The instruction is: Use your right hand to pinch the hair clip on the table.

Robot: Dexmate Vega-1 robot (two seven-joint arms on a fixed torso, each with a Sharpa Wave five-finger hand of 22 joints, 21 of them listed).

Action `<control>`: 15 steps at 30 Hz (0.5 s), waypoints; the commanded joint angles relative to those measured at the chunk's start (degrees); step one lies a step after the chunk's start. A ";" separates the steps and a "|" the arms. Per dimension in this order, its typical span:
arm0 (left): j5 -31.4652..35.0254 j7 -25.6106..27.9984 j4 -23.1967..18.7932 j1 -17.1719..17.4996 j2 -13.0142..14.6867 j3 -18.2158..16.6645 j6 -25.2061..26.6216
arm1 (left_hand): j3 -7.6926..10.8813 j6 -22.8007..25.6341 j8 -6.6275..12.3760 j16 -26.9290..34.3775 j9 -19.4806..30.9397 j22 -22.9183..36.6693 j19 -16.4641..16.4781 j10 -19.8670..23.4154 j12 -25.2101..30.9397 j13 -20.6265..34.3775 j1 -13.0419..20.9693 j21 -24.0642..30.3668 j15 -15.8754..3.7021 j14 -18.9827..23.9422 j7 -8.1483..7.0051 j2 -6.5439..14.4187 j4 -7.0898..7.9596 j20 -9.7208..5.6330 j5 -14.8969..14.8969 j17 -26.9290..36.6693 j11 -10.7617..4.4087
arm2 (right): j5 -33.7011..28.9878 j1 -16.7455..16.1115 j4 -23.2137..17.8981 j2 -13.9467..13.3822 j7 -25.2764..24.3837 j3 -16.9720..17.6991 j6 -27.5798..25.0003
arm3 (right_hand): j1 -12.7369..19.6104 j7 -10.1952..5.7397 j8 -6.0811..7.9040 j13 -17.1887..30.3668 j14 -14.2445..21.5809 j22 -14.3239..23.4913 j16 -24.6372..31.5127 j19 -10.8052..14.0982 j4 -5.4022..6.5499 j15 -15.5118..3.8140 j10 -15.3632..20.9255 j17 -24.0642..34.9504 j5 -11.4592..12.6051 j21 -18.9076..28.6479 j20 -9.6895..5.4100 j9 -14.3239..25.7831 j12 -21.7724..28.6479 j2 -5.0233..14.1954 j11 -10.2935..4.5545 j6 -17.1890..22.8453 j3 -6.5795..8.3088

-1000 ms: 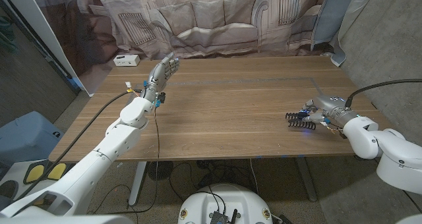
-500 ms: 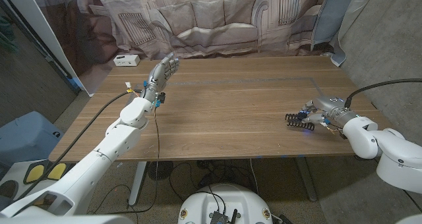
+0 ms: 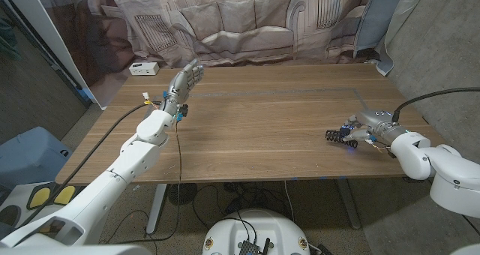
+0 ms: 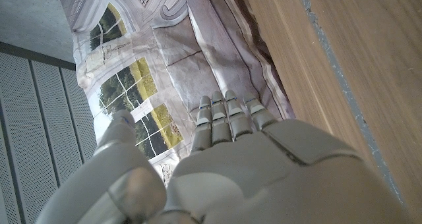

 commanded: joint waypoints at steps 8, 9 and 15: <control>0.18 0.17 0.44 -0.68 -0.42 0.53 0.75 | 0.10 0.34 -0.18 -0.08 0.15 0.09 -0.23 0.28 -0.23 0.31 0.70 0.14 0.04 -0.18 0.25 -0.29 -0.15 0.10 -0.01 0.20 0.09 | 1.21 3.86 0.79 -1.43 -0.03 -3.93 0.04 | -1.32 0.06 -0.33 0.07 -0.65 0.12 -0.35 -0.40 0.20 -0.74 -1.12 0.06 0.83 -0.05 -0.11 0.02 -0.07 -0.59 0.02 -1.17 -0.35; 0.17 0.15 0.55 -0.64 -0.49 0.49 0.51 | 0.11 0.34 -0.18 -0.08 0.15 0.09 -0.26 0.33 -0.21 0.31 0.70 0.13 0.03 -0.19 0.21 -0.29 -0.15 0.07 -0.01 0.20 0.03 | 1.86 3.93 0.87 -1.29 0.06 -3.92 0.12 | -1.38 0.06 -0.32 0.07 -0.68 0.12 -0.36 -0.41 0.22 -0.73 -1.17 0.06 0.85 -0.05 -0.11 0.02 -0.08 -0.60 0.00 -1.18 -0.36; -0.03 0.48 0.55 -0.14 -0.28 0.11 0.51 | 0.12 0.33 -0.18 -0.07 0.15 0.09 -0.24 0.30 -0.23 0.32 0.71 0.14 0.00 -0.17 0.22 -0.30 -0.15 0.11 -0.01 0.20 -0.03 | 1.87 5.65 0.15 -2.76 0.88 -6.52 -2.38 | -1.98 0.09 -0.41 0.07 -0.85 0.13 -0.41 -0.53 0.39 -0.46 -1.44 0.07 1.01 -0.05 -0.11 0.00 -0.01 -0.79 -0.06 -1.54 -0.50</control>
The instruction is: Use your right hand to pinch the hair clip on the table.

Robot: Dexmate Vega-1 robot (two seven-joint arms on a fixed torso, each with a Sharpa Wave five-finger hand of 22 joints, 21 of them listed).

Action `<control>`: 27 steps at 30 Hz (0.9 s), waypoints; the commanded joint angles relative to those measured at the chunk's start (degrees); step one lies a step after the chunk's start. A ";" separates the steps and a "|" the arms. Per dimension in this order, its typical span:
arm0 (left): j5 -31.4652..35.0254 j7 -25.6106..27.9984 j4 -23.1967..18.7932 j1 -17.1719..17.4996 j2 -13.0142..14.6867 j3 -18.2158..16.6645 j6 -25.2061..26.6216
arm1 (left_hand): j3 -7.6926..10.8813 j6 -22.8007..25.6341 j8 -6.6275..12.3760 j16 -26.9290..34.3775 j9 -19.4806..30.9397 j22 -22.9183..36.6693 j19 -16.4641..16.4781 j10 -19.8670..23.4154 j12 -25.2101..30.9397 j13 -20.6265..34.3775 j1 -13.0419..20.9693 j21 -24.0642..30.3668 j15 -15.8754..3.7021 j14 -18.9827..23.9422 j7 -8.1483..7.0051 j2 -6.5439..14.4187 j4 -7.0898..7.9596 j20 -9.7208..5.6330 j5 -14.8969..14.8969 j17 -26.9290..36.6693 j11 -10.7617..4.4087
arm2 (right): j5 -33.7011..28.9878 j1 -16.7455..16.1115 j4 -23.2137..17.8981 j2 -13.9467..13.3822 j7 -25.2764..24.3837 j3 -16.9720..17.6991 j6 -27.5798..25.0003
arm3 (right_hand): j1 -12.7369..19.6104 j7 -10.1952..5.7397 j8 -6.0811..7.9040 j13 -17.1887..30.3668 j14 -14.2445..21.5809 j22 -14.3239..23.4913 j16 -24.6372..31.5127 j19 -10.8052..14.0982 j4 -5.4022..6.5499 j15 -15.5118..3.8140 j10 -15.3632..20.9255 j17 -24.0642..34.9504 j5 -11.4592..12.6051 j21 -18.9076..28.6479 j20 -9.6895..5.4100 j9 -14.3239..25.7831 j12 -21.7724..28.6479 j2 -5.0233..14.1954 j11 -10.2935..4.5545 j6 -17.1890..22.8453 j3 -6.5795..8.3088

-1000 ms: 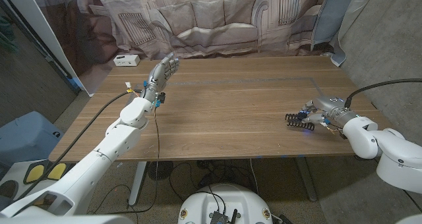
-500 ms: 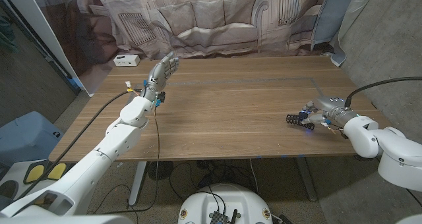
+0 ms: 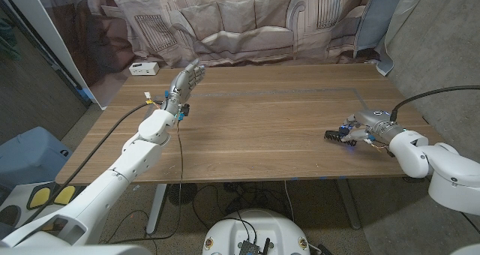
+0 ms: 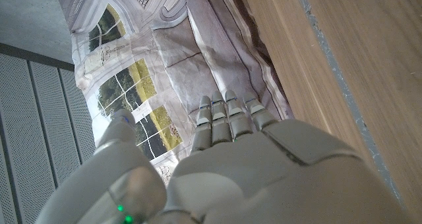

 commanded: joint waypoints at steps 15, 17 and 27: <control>-0.50 0.60 -0.19 1.66 0.03 -0.73 -1.04 | 0.15 0.32 -0.19 -0.05 0.15 0.09 -0.24 0.42 -0.18 0.31 0.47 0.16 0.08 -0.13 0.29 -0.05 -0.15 0.12 -0.01 0.20 -0.11 | 2.82 4.08 -1.76 -4.58 -2.10 -6.54 -4.74 | -2.63 0.23 -0.41 0.06 -1.15 0.14 -0.25 -0.76 0.77 -0.22 -1.78 0.17 0.69 -0.11 0.23 0.26 -0.15 -0.94 -0.42 -1.29 -0.88; -0.46 0.80 -0.55 2.00 0.33 -0.84 -0.72 | 0.15 0.32 -0.19 -0.06 0.15 0.09 -0.24 0.34 -0.22 0.32 0.47 0.16 0.08 -0.15 0.24 -0.05 -0.15 0.13 -0.01 0.20 -0.02 | 2.42 4.90 -1.77 -4.93 -2.48 -7.72 -4.91 | -2.78 0.21 -0.44 0.06 -1.21 0.14 -0.25 -0.82 0.82 -0.26 -1.96 0.17 0.74 -0.11 0.22 0.25 -0.17 -0.95 -0.43 -1.46 -0.90; -0.43 1.01 -1.20 2.58 0.72 -1.10 -0.58 | 0.18 0.38 -0.17 -0.06 0.15 0.09 -0.26 0.34 -0.22 0.31 0.49 0.16 0.03 -0.14 0.21 -0.04 -0.15 0.15 -0.02 0.20 -0.01 | 2.50 8.65 -1.37 -5.90 -3.30 -12.05 -4.91 | -2.96 0.31 -0.61 0.06 -1.32 0.16 -0.23 -0.94 0.79 -0.03 -2.30 0.16 0.94 -0.08 0.21 0.25 -0.11 -0.99 -0.34 -2.21 -0.84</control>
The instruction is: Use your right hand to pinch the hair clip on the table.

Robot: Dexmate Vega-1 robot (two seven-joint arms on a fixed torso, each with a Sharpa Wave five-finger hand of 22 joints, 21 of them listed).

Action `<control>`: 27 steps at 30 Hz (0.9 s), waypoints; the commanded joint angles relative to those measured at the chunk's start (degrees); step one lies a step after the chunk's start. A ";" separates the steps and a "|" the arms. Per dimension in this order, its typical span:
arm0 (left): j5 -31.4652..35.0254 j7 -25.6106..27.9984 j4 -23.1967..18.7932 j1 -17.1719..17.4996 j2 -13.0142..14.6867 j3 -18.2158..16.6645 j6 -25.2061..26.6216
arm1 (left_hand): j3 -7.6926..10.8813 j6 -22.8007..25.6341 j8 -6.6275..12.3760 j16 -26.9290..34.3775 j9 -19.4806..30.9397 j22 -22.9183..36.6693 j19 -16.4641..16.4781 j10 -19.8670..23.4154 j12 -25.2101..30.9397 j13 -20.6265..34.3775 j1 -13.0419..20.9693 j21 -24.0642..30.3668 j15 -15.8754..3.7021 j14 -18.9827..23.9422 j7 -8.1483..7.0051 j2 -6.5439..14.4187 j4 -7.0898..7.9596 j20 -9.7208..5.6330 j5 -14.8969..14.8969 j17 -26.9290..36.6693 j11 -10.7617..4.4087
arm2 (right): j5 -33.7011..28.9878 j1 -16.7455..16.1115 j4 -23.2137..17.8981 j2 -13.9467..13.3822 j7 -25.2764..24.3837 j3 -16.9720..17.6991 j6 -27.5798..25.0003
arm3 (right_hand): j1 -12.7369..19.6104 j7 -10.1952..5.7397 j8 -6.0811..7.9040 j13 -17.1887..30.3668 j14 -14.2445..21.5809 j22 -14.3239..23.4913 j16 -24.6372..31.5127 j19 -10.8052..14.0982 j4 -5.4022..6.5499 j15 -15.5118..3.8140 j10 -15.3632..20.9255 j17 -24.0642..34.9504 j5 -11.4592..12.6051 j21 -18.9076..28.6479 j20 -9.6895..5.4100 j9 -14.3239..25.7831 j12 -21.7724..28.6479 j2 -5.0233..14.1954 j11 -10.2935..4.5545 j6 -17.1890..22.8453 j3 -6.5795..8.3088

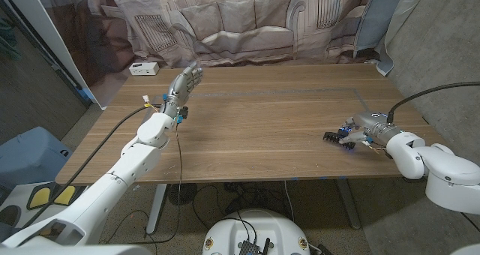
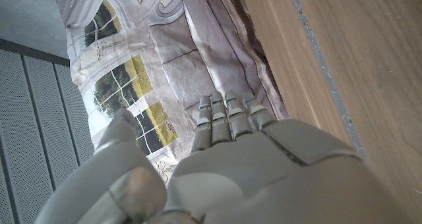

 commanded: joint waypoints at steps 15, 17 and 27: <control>-0.23 -0.48 0.41 -0.13 -0.01 0.15 0.12 | 0.24 0.28 -0.21 -0.08 0.15 0.09 -0.27 0.23 -0.26 0.32 0.40 0.17 -0.02 -0.21 0.26 0.10 -0.17 0.14 -0.02 0.20 -0.07 | -4.13 9.32 0.10 -1.22 0.55 -11.90 -2.60 | -0.93 -0.15 -0.21 0.07 -0.73 0.17 -0.26 -0.35 0.09 -0.21 -0.96 0.15 0.74 -0.08 -0.09 0.13 -0.08 -0.25 -0.14 -1.02 -0.15; 0.08 -0.41 0.32 -0.32 0.18 0.32 0.49 | 0.24 0.30 -0.20 -0.08 0.15 0.09 -0.28 0.24 -0.26 0.32 0.40 0.17 0.00 -0.22 0.24 0.10 -0.17 0.16 -0.02 0.19 -0.09 | -4.28 9.71 0.43 -1.04 0.39 -12.39 -2.37 | -1.00 -0.14 -0.17 0.07 -0.72 0.17 -0.24 -0.36 0.10 -0.11 -1.09 0.15 0.77 -0.08 -0.09 0.13 -0.10 -0.27 -0.15 -1.00 -0.16; 0.41 -2.69 0.92 -1.70 0.99 1.17 0.92 | 0.28 0.21 -0.23 -0.15 0.15 0.09 -0.48 0.08 -0.33 0.32 0.44 0.10 -0.02 -0.41 0.28 0.10 -0.19 0.09 -0.02 0.19 -0.14 | -6.15 11.59 0.91 -0.43 1.38 -14.55 -2.77 | -1.19 -0.14 -0.15 0.07 -0.73 0.17 -0.19 -0.41 0.11 -0.19 -1.22 0.15 0.87 -0.05 -0.10 0.12 -0.03 -0.32 -0.15 -1.21 -0.16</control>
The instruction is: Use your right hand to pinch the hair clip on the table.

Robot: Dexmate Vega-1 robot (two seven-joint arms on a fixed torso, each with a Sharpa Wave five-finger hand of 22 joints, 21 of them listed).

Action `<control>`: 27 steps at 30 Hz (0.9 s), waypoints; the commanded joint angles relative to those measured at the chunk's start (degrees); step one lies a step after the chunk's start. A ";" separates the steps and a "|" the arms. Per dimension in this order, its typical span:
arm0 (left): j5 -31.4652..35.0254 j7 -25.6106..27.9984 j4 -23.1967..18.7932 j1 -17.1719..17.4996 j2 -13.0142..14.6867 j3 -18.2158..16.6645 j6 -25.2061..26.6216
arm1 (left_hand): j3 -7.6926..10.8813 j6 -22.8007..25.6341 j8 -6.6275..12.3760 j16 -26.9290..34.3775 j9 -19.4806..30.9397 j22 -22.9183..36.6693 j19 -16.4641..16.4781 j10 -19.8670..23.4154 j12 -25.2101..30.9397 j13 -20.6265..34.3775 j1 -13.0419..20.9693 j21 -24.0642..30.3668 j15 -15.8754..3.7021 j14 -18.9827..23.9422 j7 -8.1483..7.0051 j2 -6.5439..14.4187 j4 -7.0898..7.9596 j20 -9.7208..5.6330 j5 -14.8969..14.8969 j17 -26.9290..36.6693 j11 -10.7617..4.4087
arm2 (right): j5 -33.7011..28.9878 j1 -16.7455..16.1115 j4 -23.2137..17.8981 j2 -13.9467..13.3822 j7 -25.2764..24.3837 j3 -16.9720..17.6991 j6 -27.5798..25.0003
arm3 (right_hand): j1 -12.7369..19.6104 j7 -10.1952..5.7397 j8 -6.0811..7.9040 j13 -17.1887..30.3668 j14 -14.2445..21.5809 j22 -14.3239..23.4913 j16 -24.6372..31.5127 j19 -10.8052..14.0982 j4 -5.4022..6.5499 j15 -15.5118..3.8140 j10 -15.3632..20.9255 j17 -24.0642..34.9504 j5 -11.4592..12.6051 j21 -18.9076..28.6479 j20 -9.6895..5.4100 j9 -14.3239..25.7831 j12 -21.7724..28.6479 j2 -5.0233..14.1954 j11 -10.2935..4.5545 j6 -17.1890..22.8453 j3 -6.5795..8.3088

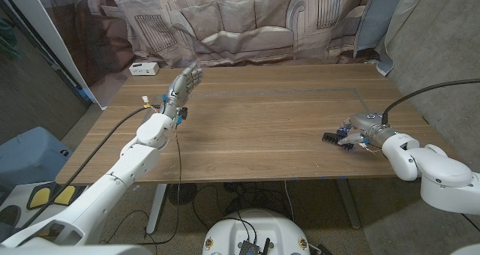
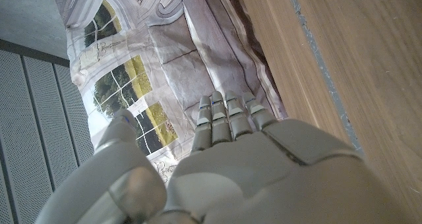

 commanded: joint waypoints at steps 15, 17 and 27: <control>0.68 -0.19 -0.18 -0.51 0.54 0.42 0.89 | 0.45 -0.04 0.02 -0.21 0.15 0.10 -1.79 -0.40 -0.16 0.32 0.62 -0.16 -0.08 -1.03 0.08 0.19 -0.23 -0.19 -0.01 0.19 -0.17 | -4.28 3.84 0.97 1.01 2.76 -5.21 -1.27 | -0.85 -0.06 -0.02 0.07 -0.69 0.18 -0.23 -0.39 0.10 0.09 -1.35 0.15 0.67 -0.04 0.11 0.13 -0.19 -0.10 -0.11 -1.04 -0.10; 0.65 -0.02 -0.22 -0.36 0.52 0.40 0.98 | 0.45 0.02 0.04 -0.18 0.15 0.10 -1.78 -0.41 -0.16 0.32 0.62 -0.14 -0.03 -0.97 0.12 0.19 -0.23 -0.18 -0.02 0.19 -0.07 | -4.30 3.93 1.04 1.10 3.00 -5.32 -1.26 | -0.88 -0.05 -0.01 0.07 -0.75 0.18 -0.25 -0.40 0.10 0.10 -1.39 0.15 0.68 -0.04 0.11 0.13 -0.19 -0.11 -0.12 -1.06 -0.10; 0.25 -1.06 -0.78 -0.53 1.58 0.30 1.95 | 0.49 0.06 0.05 -0.11 0.15 0.09 -1.53 -0.30 -0.10 0.32 0.67 0.01 -0.04 -0.85 0.15 0.18 -0.25 -0.34 -0.02 0.19 -0.14 | -7.18 5.47 1.79 2.03 5.45 -6.82 -0.48 | -1.22 0.13 -0.16 0.08 -0.88 0.18 -0.21 -0.49 0.17 0.19 -1.98 0.17 0.77 -0.03 0.11 0.13 -0.23 -0.16 -0.04 -1.81 -0.12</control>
